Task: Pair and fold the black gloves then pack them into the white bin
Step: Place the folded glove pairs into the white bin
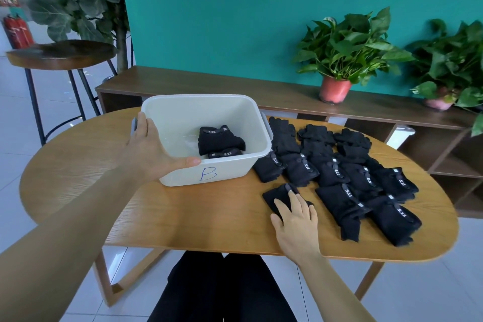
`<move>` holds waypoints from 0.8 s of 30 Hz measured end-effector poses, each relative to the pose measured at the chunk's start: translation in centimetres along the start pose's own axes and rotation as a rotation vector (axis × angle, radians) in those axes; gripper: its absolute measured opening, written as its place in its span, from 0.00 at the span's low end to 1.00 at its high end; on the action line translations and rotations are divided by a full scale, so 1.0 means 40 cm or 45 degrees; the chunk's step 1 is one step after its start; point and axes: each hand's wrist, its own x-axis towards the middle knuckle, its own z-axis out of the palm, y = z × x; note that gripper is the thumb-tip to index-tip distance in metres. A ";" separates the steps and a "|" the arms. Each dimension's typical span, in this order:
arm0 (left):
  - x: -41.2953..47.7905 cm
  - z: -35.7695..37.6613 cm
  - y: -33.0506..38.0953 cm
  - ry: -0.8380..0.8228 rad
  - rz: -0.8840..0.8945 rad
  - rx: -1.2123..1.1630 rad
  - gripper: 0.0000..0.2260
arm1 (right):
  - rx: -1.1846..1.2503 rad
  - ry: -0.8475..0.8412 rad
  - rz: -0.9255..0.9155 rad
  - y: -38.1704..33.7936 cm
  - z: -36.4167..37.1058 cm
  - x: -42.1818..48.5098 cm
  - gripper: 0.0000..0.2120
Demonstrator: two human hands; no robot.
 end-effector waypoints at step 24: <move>-0.002 -0.006 -0.004 -0.054 0.010 -0.018 0.72 | 0.390 0.054 -0.285 -0.110 -0.115 0.087 0.17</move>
